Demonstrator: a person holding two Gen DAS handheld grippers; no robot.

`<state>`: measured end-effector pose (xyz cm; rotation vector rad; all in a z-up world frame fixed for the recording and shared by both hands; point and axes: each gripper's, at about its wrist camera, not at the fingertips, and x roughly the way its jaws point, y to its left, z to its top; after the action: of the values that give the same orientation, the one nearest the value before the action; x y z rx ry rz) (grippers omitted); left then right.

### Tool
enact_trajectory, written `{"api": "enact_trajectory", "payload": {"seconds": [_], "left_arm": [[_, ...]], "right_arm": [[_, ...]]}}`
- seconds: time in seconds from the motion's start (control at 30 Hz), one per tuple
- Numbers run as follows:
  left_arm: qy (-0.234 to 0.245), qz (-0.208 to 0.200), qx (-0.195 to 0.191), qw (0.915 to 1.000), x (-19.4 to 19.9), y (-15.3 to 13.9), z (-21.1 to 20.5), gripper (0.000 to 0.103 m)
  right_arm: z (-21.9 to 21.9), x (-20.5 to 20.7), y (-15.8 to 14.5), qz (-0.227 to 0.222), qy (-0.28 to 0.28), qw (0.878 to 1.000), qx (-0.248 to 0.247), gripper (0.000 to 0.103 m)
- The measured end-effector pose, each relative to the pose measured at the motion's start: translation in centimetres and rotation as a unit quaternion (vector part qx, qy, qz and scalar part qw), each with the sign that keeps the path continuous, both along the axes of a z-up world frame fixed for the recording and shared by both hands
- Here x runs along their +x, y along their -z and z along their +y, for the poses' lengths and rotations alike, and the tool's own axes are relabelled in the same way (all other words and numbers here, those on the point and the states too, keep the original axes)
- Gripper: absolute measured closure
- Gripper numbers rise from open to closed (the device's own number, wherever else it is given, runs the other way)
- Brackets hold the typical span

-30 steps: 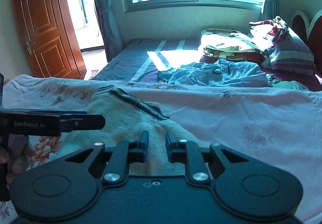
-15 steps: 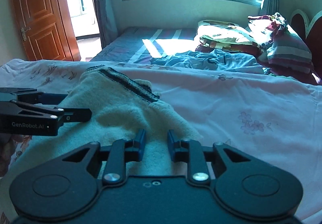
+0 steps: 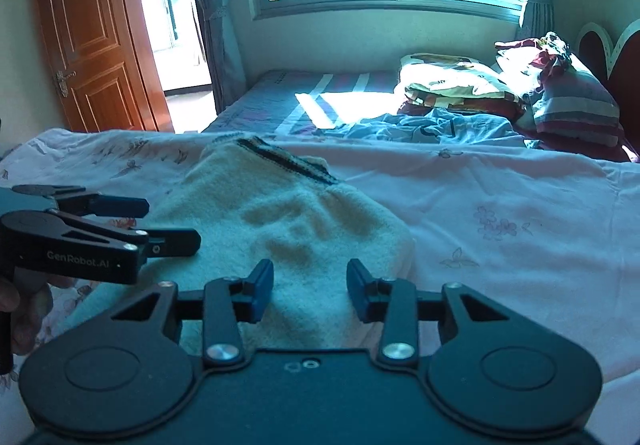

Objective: Fold small clothes

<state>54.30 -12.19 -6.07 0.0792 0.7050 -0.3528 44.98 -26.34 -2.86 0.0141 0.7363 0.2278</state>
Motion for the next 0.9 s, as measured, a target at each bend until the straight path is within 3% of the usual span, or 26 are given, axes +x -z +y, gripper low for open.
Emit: {"api": "enact_trajectory", "payload": {"seconds": [0.2, 0.3, 0.4, 0.5, 0.57, 0.7, 0.77, 0.9], "left_arm": [[-0.006, -0.003, 0.01, 0.9999, -1.0, -0.5, -0.1, 0.015], [-0.004, -0.006, 0.007, 0.9999, -1.8, -1.4, 0.6, 0.015], [-0.006, -0.002, -0.009, 0.9999, -2.8, -1.9, 1.6, 0.015], [-0.01, 0.014, -0.037, 0.9992, -3.5, -2.2, 3.0, 0.015], [-0.011, 0.03, -0.056, 0.9979, -3.6, -1.9, 4.0, 0.015], [0.001, 0.102, -0.135, 0.9856, -2.5, -0.6, 5.8, 0.015], [0.01, 0.133, -0.168, 0.9767, -1.9, 0.3, 6.1, 0.016], [0.022, 0.167, -0.194, 0.9664, -1.0, 1.7, 6.2, 0.016]], "right_arm": [[-0.7, -0.8, -0.8, -0.002, 0.03, 0.999, 0.029, 0.064], [-2.4, -1.9, -1.6, -0.005, 0.053, 0.996, 0.071, 0.062], [-5.2, -2.5, -1.1, 0.018, 0.089, 0.984, 0.156, 0.061], [-7.9, -3.2, 0.0, 0.04, 0.122, 0.962, 0.243, 0.059], [-8.8, -3.7, 0.6, 0.051, 0.133, 0.952, 0.271, 0.055], [-9.4, -3.6, 1.8, 0.076, 0.124, 0.936, 0.319, 0.032], [-9.5, -3.3, 2.5, 0.095, 0.119, 0.93, 0.335, 0.032], [-9.2, -2.3, 4.4, 0.128, 0.102, 0.926, 0.339, 0.037]]}}
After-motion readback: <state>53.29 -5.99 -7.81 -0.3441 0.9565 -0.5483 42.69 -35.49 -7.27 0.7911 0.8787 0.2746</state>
